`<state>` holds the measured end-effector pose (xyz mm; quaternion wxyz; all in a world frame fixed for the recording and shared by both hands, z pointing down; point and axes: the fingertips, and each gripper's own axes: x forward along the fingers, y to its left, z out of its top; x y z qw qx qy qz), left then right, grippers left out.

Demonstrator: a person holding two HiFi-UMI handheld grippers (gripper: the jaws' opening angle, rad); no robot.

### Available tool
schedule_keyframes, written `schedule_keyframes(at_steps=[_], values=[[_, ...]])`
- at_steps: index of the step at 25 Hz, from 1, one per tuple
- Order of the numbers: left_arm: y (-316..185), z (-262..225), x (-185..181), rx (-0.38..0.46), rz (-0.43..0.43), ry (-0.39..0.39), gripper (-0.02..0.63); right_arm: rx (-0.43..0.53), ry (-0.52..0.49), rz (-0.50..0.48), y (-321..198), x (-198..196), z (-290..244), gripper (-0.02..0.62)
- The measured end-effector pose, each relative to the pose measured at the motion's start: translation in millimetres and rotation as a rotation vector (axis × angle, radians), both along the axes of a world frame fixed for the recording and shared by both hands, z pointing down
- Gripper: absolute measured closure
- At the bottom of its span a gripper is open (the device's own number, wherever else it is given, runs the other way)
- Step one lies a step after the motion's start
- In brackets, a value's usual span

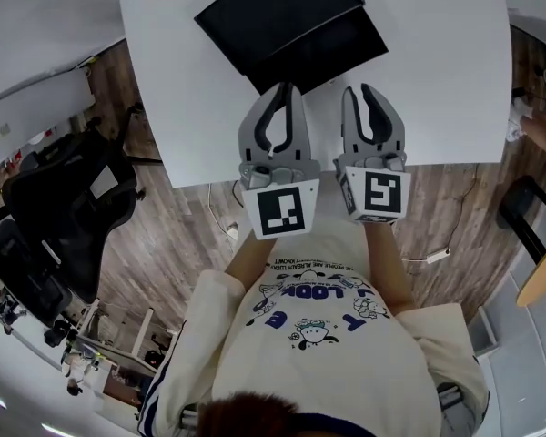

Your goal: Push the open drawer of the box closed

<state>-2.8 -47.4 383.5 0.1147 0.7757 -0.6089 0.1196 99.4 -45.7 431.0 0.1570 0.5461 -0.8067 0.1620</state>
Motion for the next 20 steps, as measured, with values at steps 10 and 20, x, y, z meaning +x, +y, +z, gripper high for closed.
schedule_keyframes(at_steps=[10,20], values=[[6,25,2,-0.055,-0.016,0.021,0.574,-0.058,0.044,-0.077,2,-7,35,0.494],[5,37,2,-0.086,-0.035,0.046,0.574,-0.118,0.062,-0.143,4,-18,56,0.474]])
